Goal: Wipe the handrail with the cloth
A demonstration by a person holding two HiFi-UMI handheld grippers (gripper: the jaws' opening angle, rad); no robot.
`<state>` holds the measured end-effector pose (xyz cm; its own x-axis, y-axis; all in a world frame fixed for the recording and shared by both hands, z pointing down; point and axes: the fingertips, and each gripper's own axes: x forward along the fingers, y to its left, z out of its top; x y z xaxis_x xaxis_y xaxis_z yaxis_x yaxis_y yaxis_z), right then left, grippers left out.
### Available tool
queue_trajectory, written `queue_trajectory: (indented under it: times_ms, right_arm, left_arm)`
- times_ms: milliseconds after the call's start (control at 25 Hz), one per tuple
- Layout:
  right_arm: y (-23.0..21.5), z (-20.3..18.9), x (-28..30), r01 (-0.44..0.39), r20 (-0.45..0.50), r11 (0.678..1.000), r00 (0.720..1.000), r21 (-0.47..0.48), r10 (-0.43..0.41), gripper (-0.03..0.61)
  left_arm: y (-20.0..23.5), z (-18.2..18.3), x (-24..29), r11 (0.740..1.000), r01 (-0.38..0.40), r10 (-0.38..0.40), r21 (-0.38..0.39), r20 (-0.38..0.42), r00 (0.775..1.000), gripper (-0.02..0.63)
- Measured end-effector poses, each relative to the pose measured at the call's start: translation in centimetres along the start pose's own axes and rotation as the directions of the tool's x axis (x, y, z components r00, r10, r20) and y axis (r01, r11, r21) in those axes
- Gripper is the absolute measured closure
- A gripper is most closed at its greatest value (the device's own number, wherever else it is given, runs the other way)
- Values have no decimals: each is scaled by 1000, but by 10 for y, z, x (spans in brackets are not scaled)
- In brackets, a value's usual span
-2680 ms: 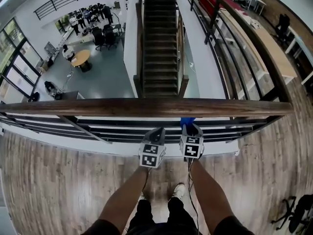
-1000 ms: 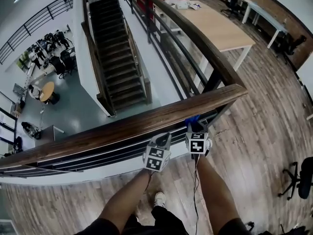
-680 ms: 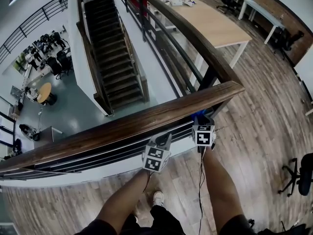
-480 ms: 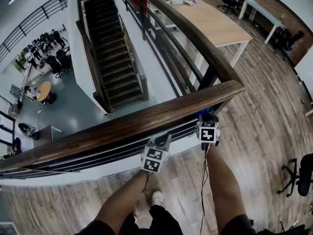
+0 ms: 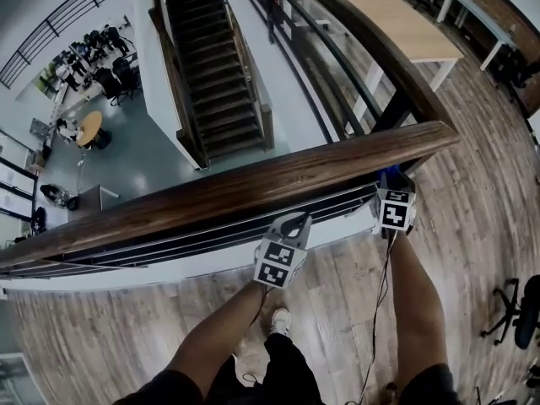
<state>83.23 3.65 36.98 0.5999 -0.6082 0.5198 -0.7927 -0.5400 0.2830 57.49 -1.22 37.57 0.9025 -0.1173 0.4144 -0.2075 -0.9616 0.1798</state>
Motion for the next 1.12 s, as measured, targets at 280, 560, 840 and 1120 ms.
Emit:
queue_trajectory:
  times_ms: [280,560,840,1120]
  right_arm:
    - [114,19,-67,-133,222,982,970,131,102,479]
    - [341,12,-160,-354,327,934,890,54,318,479]
    - [546,-21,-228,-535,292,845,805,-16,516,479]
    - [737,-46,-255,-656,191,749,727,-87,659,479]
  left_arm:
    - [62,-26,-84,988,-121,129,-94,89,988,609]
    - [150,-89,-215,950,-263,282,-171,102,954,609]
    - [235,-186,-355,871,-417,443,-259,51,895,609]
    - [337,-273,-491,741,-549,594,-386,-3,804,609]
